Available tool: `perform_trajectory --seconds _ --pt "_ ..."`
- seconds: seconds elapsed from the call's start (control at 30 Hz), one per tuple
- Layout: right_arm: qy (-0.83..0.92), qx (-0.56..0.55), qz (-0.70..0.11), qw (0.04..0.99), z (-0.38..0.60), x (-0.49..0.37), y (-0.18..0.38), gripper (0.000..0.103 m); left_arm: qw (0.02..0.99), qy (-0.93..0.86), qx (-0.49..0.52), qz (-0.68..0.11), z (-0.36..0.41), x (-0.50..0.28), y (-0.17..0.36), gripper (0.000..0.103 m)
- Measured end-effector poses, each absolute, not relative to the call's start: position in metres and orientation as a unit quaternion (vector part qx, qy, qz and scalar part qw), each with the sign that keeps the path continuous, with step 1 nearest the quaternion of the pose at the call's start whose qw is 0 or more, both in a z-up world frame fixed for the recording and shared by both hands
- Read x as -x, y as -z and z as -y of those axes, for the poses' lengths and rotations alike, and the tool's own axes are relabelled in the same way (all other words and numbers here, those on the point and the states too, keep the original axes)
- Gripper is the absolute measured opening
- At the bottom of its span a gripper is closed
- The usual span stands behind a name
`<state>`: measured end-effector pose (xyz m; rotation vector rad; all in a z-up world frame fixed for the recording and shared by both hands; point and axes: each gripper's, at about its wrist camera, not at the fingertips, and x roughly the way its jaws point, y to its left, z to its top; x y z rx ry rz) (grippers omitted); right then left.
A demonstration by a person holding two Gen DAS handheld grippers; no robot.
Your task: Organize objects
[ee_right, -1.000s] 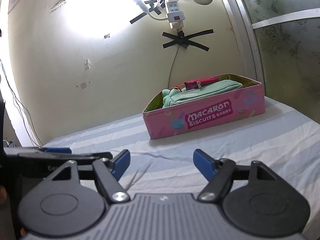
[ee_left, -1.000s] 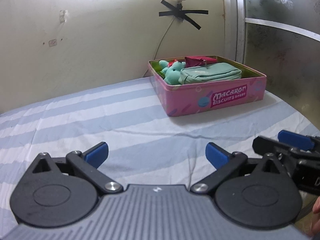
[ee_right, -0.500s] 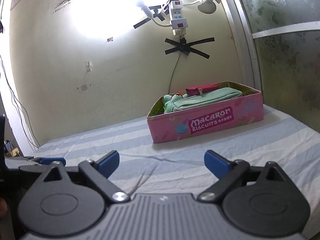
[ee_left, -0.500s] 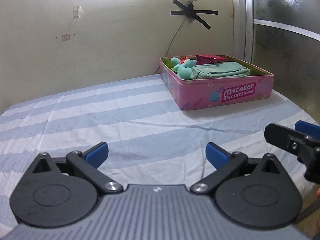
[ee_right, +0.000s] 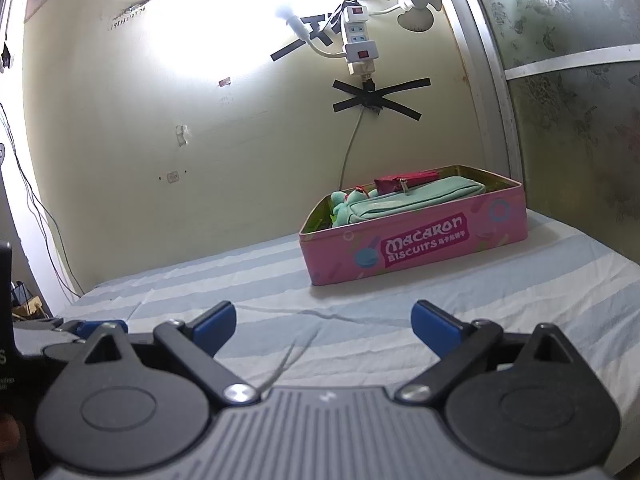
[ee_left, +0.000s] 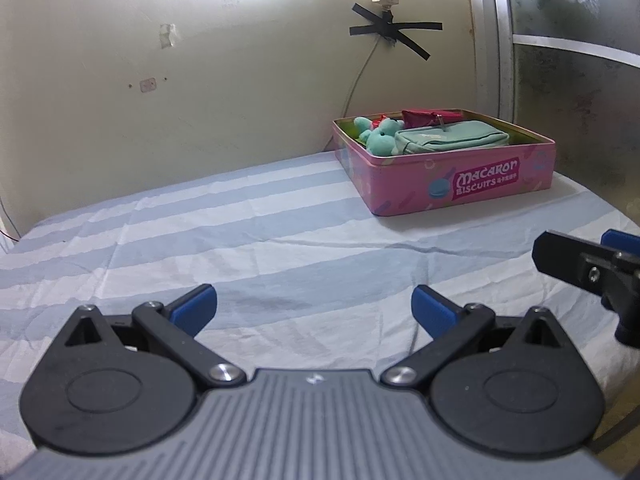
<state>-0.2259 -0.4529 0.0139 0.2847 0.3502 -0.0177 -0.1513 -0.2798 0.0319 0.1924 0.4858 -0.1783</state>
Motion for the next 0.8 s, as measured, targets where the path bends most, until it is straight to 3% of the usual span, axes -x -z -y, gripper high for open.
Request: perform_trajectory --seconds 0.8 --pt "0.029 -0.166 -0.141 0.976 0.468 0.243 -0.019 0.100 0.961 0.087 -0.112 -0.238 0.303 0.175 -0.043 0.103"
